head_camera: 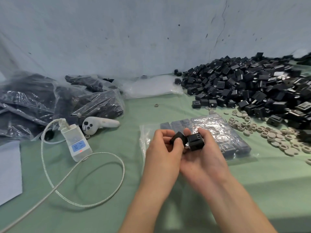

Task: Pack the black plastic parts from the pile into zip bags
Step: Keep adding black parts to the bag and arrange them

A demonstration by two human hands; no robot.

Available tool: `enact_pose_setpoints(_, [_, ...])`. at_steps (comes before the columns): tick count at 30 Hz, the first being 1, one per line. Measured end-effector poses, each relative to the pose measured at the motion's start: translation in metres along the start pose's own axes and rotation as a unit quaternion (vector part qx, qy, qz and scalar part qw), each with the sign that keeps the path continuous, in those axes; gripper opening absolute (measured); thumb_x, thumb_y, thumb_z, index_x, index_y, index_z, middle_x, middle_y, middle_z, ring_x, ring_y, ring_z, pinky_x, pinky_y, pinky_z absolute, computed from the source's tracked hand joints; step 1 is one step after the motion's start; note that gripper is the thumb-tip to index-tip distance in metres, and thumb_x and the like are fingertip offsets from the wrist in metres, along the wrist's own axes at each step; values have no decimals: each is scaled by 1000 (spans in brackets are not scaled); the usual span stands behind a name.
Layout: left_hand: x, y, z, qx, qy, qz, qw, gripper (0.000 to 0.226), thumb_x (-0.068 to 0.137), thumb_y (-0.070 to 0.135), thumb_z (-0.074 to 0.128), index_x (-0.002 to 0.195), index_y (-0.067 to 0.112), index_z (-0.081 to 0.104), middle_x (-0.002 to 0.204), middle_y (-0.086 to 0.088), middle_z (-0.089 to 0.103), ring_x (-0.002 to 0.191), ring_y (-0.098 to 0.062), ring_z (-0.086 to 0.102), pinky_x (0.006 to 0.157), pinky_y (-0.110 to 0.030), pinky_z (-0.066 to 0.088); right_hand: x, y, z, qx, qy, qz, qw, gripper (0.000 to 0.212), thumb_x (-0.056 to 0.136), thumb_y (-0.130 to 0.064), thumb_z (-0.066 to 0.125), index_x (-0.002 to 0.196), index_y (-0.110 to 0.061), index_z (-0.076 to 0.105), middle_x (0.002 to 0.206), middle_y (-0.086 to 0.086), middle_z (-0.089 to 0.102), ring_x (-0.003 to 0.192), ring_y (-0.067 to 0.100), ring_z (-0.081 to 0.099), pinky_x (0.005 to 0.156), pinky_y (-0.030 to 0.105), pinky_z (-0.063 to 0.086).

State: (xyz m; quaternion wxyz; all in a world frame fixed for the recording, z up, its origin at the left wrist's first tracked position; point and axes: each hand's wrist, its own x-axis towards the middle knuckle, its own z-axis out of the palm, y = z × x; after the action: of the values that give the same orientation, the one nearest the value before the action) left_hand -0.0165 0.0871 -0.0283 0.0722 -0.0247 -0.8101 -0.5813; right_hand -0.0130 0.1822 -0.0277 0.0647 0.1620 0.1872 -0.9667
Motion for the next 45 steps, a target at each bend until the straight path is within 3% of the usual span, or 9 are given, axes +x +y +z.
enact_pose_setpoints(6, [5,2,-14,-21,49,-9,999,15,86,31,64,100,34,59,97,0,68,79,-10,66,73,-24,51,-3,-9,-5,0,8,8,1000,24,94,-38,53,81,-18,56,109,15,72,103,37,71,95,47,51])
enact_pose_setpoints(11, [18,-19,-60,8,137,-94,986,6,88,28,63,92,26,60,82,4,69,81,-22,67,87,-49,55,-5,-34,-13,3,37,-32,999,26,96,-37,52,79,-18,58,101,8,75,84,28,75,84,41,53])
enact_pose_setpoints(14, [19,-38,-75,96,132,-142,976,12,90,33,61,98,26,58,86,2,68,80,-24,65,74,-39,52,-5,-43,-14,10,56,-43,997,28,95,-38,53,77,-18,59,89,5,73,75,23,74,80,39,53])
enact_pose_setpoints(19, [21,-49,-74,162,106,-120,974,21,88,44,68,94,27,59,84,15,63,80,-1,59,60,-20,37,-5,-48,-16,19,66,-54,996,28,94,-38,53,76,-18,60,83,3,70,76,20,69,83,36,52])
enact_pose_setpoints(27, [12,-49,-53,341,59,-1,938,36,99,46,45,78,21,59,81,1,64,83,-25,58,66,-36,41,-9,-49,-22,3,68,-47,997,30,94,-39,52,73,-20,61,82,1,69,78,17,64,75,32,48])
enact_pose_setpoints(32, [10,-41,-52,209,82,-27,974,26,103,32,42,99,15,61,85,1,65,85,-26,59,70,-36,40,-12,-47,-22,3,68,-43,997,32,94,-38,52,70,-19,62,81,1,68,75,17,62,72,31,47])
enact_pose_setpoints(37, [6,-37,-46,144,44,-73,986,27,95,37,56,119,29,44,82,11,62,68,7,57,57,-8,39,-13,-47,-23,5,77,-40,996,29,93,-38,52,73,-19,62,80,1,67,74,17,62,71,30,46])
enact_pose_setpoints(40, [9,-36,-48,176,47,-35,983,39,94,37,56,131,29,43,84,12,64,84,-6,61,75,-28,45,-14,-49,-23,4,78,-42,996,26,92,-36,53,73,-19,61,79,1,67,72,17,61,73,29,46])
enact_pose_setpoints(45, [7,-38,-41,167,-24,4,986,35,94,36,54,127,42,46,64,20,58,66,1,55,60,-21,39,-15,-53,-24,0,79,-49,996,27,92,-35,52,73,-19,62,78,1,67,67,17,61,71,29,46])
